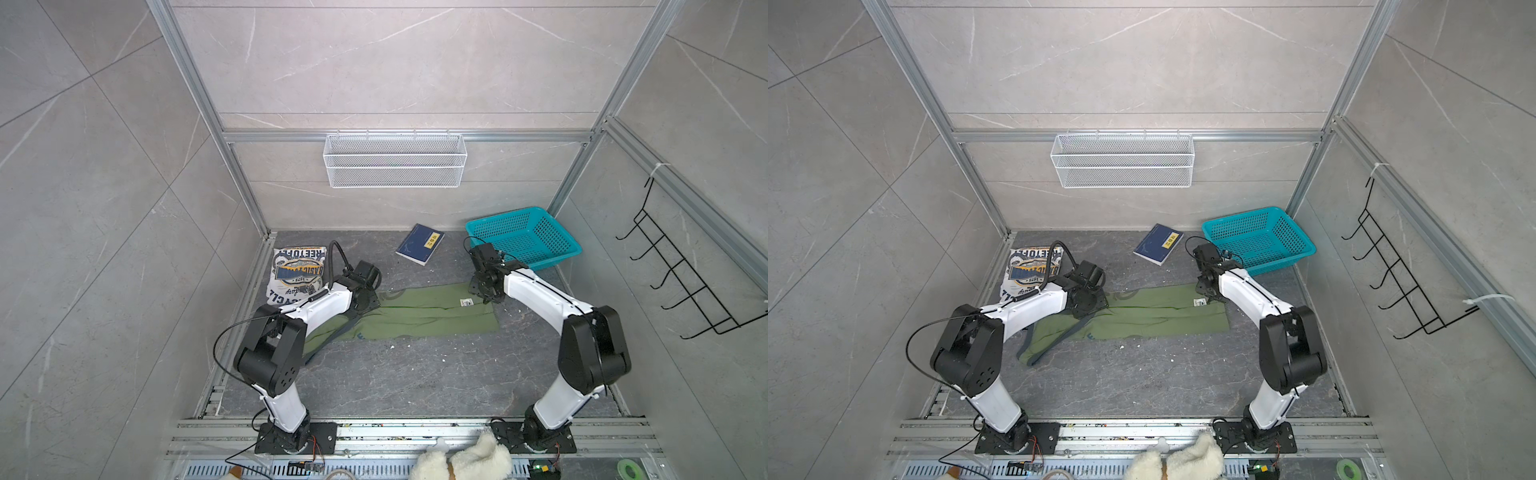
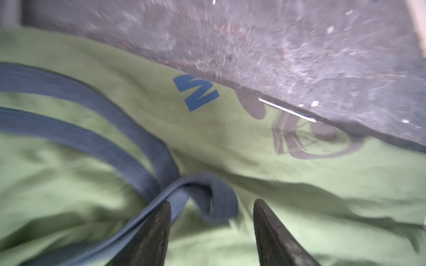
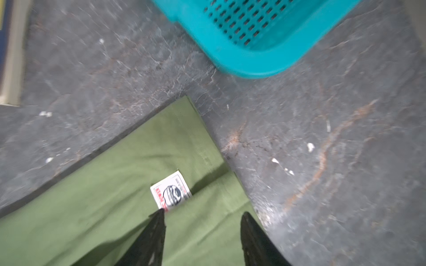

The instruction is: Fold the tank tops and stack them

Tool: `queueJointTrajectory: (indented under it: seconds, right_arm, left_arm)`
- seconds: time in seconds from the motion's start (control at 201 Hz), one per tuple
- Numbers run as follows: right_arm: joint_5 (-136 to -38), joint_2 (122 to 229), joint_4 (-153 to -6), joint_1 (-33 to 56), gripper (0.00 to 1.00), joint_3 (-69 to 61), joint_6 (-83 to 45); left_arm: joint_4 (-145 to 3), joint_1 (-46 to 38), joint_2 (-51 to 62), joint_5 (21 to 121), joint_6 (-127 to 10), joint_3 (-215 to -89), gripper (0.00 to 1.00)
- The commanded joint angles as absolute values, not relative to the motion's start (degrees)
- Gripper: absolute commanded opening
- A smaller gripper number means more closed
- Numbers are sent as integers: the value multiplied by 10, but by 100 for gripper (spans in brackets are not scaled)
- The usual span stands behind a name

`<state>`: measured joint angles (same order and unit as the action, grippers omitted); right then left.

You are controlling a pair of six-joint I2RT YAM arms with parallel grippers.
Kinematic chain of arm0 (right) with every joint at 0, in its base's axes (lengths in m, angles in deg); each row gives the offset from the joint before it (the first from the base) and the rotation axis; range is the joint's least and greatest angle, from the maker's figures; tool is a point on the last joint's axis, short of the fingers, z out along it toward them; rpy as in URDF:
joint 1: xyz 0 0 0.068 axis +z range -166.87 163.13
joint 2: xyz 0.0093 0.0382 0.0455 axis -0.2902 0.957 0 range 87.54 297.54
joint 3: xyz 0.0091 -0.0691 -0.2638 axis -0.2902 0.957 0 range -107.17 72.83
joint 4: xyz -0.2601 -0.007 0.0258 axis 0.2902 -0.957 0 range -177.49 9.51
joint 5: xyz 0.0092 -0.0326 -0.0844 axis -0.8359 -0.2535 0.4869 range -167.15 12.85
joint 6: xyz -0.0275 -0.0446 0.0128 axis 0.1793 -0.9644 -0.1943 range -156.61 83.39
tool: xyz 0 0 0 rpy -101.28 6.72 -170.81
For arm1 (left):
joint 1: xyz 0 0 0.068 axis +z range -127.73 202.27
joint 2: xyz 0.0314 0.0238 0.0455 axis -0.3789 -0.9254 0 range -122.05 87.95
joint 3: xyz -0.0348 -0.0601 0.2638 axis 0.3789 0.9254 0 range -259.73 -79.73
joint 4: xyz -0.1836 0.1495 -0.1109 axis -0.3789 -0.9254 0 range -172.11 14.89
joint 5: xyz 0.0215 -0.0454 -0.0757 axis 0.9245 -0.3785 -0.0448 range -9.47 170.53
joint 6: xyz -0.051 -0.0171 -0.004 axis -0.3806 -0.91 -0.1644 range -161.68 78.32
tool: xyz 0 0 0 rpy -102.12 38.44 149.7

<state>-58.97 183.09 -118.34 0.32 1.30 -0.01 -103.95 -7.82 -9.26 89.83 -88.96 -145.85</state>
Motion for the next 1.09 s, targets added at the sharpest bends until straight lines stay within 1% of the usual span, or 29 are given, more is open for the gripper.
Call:
queueJointTrajectory:
  seconds: [0.0,0.06,0.149,0.244,0.353,0.552,0.667,1.09]
  right_arm:
    - [-619,1790,-1188,9,55,53,-27]
    - [-643,1792,-1182,9,55,74,-23]
    - [-671,1798,-1165,5,55,98,-14]
    - [-725,1803,-1117,0,53,123,-14]
    - [-756,1822,-1099,1,49,127,-19]
    - [-755,1878,-1096,1,46,110,-23]
    - [-745,1899,-1092,1,46,94,-23]
    - [-724,1993,-1105,1,45,-42,-28]
  left_arm:
    - [-1083,-109,-40,938,-850,-1468,62]
    - [-1095,-132,-42,943,-848,-1470,62]
    - [-1096,-152,-61,912,-855,-1472,62]
    - [-1068,-170,-84,880,-859,-1469,61]
    - [-1046,-179,-112,858,-867,-1477,60]
    - [-1031,-171,-168,865,-870,-1500,58]
    - [-1022,-158,-182,872,-874,-1505,58]
    - [-1010,-80,-206,876,-871,-1510,58]
